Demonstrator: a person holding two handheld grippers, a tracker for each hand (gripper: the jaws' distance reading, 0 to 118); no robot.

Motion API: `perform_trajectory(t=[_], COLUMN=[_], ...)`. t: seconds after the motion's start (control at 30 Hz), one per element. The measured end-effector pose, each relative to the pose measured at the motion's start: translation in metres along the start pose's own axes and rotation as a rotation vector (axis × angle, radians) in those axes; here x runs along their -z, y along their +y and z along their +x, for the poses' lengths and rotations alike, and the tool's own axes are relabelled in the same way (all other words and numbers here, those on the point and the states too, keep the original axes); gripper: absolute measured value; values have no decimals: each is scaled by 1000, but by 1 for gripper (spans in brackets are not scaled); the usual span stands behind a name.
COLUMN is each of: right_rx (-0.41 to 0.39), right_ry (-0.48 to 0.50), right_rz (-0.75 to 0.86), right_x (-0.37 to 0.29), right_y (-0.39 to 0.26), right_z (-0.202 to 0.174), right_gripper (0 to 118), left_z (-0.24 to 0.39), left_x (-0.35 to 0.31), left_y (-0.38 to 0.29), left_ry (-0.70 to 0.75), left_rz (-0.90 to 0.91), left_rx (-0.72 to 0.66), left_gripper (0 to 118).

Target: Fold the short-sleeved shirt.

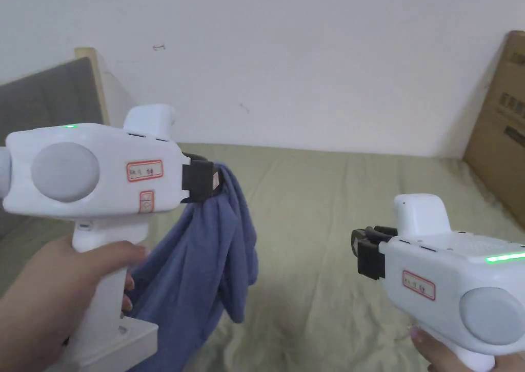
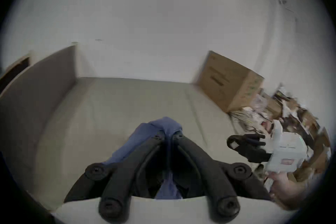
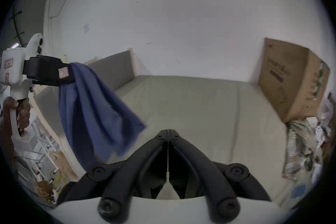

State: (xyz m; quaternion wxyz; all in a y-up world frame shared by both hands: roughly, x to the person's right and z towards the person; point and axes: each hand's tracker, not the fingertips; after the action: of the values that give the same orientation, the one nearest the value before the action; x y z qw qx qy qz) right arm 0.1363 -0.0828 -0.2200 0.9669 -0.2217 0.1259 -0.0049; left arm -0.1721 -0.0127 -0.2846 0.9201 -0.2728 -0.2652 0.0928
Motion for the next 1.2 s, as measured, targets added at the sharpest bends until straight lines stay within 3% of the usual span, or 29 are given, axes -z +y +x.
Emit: perform_trajectory(t=[0.2,0.47,0.5,0.53,0.57,0.6,0.63,0.7,0.73,0.8,0.97,1.03,1.1,1.17,1.2], right_rx=[44,194,204,209,217,222,226,231,233,242,251,235,240,259,266], right_ry=[-158,-201,-189,-182,-176,-172,-165,-152,-149,-144,-119,-130,-137,-136,-135], right_rz=[29,-33,-49,-61,-77,-90,-102,-115,-121,-131,-110,-84,-58,-34,-28], right_x=[-56,-55,-52,-49,-45,-41,-39,-36,-32,-28,-27,-30,-33,-34,-34], right_y=[-16,-50,-55,-59,-64,-67,-70,-76,-78,-79,-77,-75,-74,-75,-75], right_z=[60,101,102,103,103,105,106,106,108,109,109,108,108,107,107], right_gripper=[1,1,1,1,1,1,1,1,1,1,1,1,1,1,1], left_z=[72,91,85,79,73,66,59,47,40,29,28,26,16,11,9], left_x=[100,218,229,236,242,244,243,230,230,211,137,102,74,48,40], left_y=[-21,-109,-125,-138,-151,-162,-171,-173,-172,-169,-136,-127,-127,-128,-131], left_ry=[-195,-196,-179,-171,-136,-114,-105,-107,-116,-168,-81,-40,-33,48,79], left_rz=[-136,-519,-586,-624,-665,-684,-696,-662,-740,-624,-382,-279,-219,-149,-122], left_rx=[-1,-95,-137,-170,-201,-226,-254,-302,-336,-386,-146,-114,-123,-138,-139], left_gripper=[5,7,14,43,80,106,110,108,108,108,108,109,97,39,0])
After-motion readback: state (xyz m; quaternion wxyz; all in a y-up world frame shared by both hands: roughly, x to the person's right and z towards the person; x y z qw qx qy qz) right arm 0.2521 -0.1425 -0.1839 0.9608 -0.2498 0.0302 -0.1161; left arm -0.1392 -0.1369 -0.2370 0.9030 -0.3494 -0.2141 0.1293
